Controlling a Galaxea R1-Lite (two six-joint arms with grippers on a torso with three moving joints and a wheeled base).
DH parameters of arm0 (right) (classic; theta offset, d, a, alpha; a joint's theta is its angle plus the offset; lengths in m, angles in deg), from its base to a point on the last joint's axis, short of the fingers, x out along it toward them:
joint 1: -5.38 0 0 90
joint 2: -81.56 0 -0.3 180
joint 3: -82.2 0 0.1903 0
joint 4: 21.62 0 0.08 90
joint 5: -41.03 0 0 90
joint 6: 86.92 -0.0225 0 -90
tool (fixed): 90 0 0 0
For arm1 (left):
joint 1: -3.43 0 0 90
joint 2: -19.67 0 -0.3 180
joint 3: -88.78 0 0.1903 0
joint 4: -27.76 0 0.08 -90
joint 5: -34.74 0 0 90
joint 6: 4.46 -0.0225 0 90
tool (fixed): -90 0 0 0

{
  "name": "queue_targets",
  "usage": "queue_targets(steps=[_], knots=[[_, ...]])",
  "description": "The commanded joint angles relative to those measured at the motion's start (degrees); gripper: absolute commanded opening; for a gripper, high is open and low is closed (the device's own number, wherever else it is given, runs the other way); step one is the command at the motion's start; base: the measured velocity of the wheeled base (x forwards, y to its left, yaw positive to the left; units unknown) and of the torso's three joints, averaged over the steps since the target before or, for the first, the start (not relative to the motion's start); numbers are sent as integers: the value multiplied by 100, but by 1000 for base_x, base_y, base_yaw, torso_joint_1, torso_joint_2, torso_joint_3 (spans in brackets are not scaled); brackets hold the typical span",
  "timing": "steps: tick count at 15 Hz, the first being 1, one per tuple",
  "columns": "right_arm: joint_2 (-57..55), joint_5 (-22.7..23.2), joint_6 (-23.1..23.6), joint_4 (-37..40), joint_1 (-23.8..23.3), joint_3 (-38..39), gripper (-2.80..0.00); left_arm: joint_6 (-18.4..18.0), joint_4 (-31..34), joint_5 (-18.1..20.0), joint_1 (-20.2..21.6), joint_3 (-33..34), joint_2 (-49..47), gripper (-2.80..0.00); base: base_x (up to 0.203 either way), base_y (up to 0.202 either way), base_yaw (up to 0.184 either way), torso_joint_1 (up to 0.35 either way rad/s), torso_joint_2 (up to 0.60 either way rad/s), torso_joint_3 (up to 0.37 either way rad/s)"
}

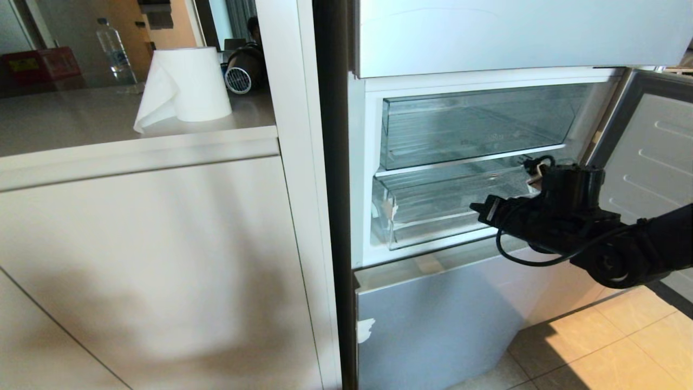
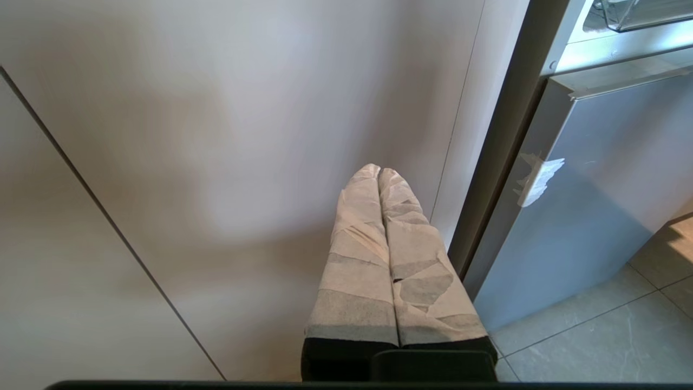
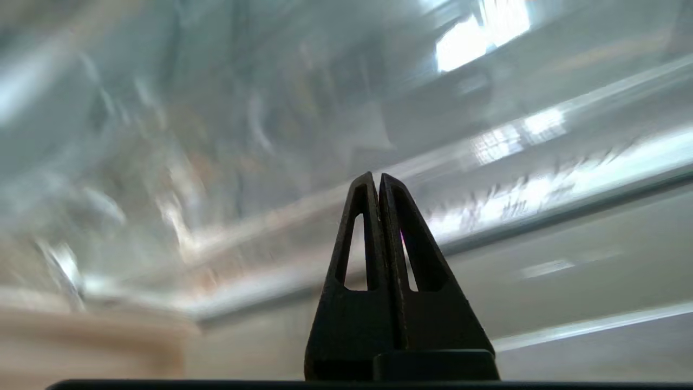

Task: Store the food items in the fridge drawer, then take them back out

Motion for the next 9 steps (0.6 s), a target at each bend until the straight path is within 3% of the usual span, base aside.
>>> queue_targets(steps=[1, 6, 9], knots=[[-12, -3, -315, -151, 67, -44, -280, 2, 0, -3, 0, 0, -4, -280, 0, 0, 0, 0, 0, 0], [509, -249, -300, -128, 234, 586, -280, 2, 0, -3, 0, 0, -4, -280, 0, 0, 0, 0, 0, 0], [74, -334, -258, -111, 220, 408, -280, 2, 0, 2, 0, 0, -4, -280, 0, 0, 0, 0, 0, 0]])
